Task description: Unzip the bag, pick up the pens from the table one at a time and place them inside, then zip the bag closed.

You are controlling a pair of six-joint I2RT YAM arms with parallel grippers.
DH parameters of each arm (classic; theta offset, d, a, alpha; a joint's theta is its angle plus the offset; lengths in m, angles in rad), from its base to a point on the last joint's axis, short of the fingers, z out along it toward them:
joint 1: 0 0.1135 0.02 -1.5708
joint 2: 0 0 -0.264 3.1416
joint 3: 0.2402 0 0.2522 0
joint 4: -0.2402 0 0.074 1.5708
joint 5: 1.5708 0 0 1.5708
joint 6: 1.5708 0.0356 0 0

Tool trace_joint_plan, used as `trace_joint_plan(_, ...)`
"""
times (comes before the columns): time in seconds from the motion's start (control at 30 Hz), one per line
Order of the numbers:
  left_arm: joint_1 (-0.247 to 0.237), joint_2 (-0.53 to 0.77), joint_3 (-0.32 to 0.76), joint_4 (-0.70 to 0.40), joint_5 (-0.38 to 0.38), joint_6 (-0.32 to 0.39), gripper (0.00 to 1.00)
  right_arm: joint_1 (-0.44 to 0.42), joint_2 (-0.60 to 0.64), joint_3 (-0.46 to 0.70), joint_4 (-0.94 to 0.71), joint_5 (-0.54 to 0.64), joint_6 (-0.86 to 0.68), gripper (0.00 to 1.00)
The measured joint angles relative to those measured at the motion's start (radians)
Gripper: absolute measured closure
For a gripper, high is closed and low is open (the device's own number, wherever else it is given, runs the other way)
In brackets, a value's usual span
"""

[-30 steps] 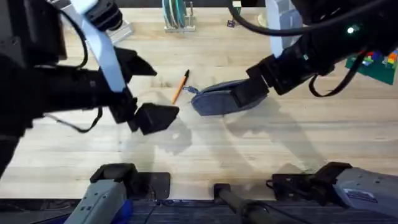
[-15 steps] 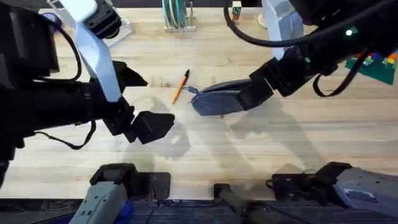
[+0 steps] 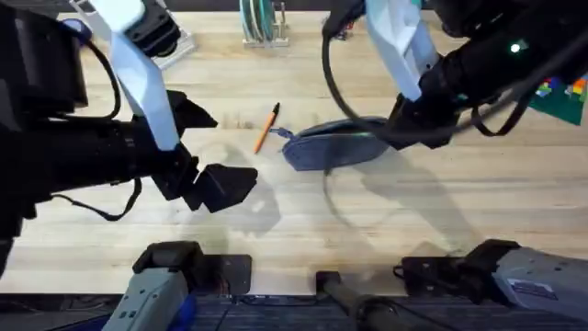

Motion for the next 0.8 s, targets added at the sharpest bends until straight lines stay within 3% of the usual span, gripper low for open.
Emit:
trace_joint_plan(0.2, 0.0, 0.0, 0.0, 0.0, 0.0, 0.0, 0.006, 0.0, 0.021, 0.0, 0.0, 0.004, -0.277, 0.971)
trace_joint_plan(0.4, 0.0, 0.0, 0.0, 0.0, 0.0, 0.0, 0.006, -0.002, 0.133, 0.0, 0.013, 0.016, -0.449, 0.971)
trace_joint_plan(0.8, 0.0, 0.0, 0.0, 0.0, 0.0, 0.0, 0.006, -0.064, 0.232, 0.0, 0.098, 0.02, -0.51, 0.971)
